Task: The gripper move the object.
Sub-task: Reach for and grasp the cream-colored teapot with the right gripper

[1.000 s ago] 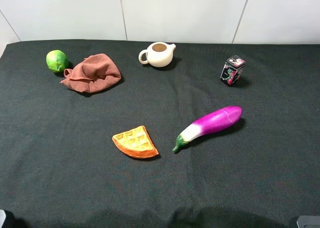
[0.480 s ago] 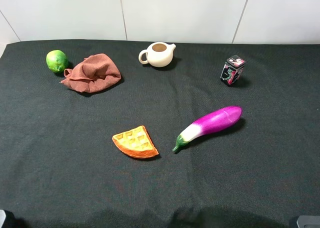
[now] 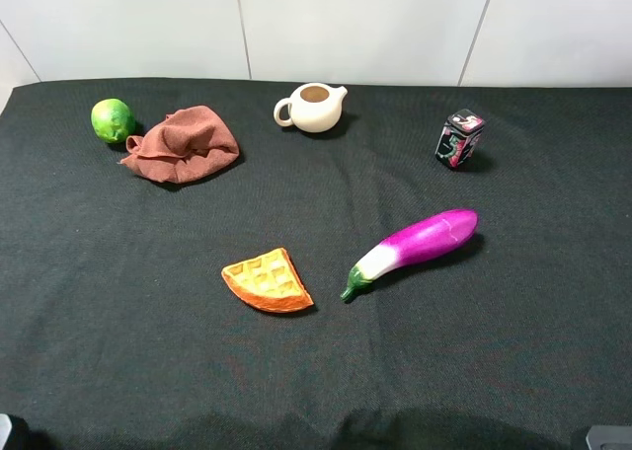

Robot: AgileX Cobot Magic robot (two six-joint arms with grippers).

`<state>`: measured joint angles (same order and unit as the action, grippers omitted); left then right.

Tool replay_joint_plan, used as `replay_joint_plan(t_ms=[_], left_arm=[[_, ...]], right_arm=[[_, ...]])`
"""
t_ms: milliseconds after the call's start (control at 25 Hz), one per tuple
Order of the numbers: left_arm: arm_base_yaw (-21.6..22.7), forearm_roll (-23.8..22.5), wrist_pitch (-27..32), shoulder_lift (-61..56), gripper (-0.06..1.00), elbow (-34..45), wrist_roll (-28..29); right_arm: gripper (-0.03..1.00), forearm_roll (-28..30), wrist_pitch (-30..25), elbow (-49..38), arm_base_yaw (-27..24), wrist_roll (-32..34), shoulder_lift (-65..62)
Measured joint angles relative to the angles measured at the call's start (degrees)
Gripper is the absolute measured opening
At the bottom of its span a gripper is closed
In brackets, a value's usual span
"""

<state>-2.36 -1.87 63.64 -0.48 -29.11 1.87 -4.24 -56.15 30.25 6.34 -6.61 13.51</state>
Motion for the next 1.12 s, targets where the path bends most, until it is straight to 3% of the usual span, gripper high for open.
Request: replay_joint_plan(t_ms=[560, 1120], left_arm=[[0.00, 0.00, 0.00, 0.00, 0.99, 0.00, 0.00], [0.00, 0.00, 0.00, 0.00, 0.99, 0.00, 0.00]], right_arm=[[0.69, 0.59, 2.85, 11.81, 0.00, -0.46, 30.22], [0.69, 0.78, 2.04, 35.23, 0.00, -3.51, 59.59]])
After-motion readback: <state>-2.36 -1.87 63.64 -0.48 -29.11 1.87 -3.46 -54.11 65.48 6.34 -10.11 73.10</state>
